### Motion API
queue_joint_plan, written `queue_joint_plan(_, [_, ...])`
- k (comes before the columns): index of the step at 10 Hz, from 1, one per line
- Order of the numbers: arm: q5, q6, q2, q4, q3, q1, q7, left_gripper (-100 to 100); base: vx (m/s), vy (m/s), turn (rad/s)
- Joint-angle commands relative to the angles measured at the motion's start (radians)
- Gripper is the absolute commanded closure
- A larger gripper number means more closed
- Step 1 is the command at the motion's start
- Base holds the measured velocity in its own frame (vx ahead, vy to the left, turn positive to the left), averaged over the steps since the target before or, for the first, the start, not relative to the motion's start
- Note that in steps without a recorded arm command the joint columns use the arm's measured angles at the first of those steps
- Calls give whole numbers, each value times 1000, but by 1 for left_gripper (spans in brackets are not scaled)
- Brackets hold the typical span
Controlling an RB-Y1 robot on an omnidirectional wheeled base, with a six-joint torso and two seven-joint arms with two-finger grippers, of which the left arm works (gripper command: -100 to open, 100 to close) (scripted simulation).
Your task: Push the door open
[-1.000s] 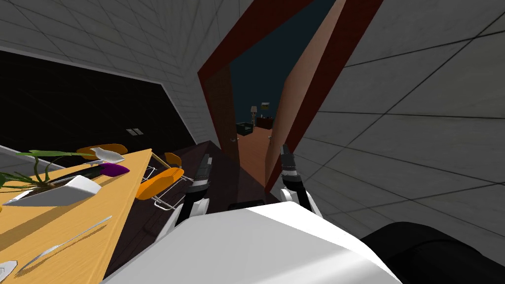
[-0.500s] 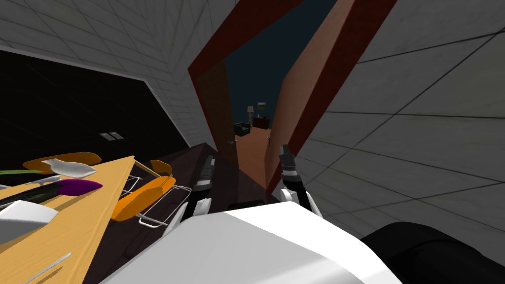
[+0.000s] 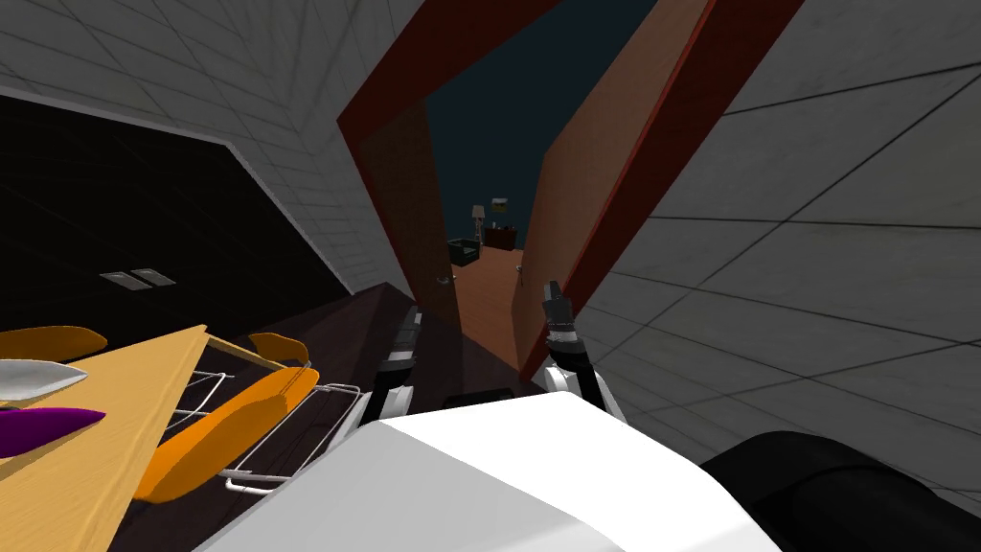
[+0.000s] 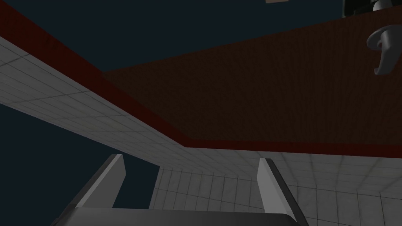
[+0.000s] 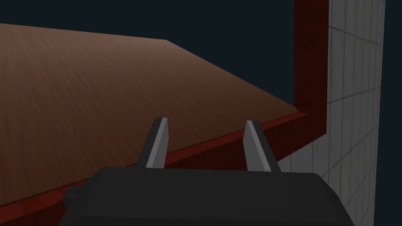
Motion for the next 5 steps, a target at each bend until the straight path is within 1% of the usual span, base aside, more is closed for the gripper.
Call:
queue_joint_plan(1, [3, -4, 4, 38, -2, -16, 4, -100, 117, 150, -141])
queue_joint_plan(3, [5, -9, 6, 68, -5, -27, 7, -100, 99, 88, -99])
queue_joint_plan(5, [8, -13, 6, 99, -8, -38, 11, -100, 71, 72, -103])
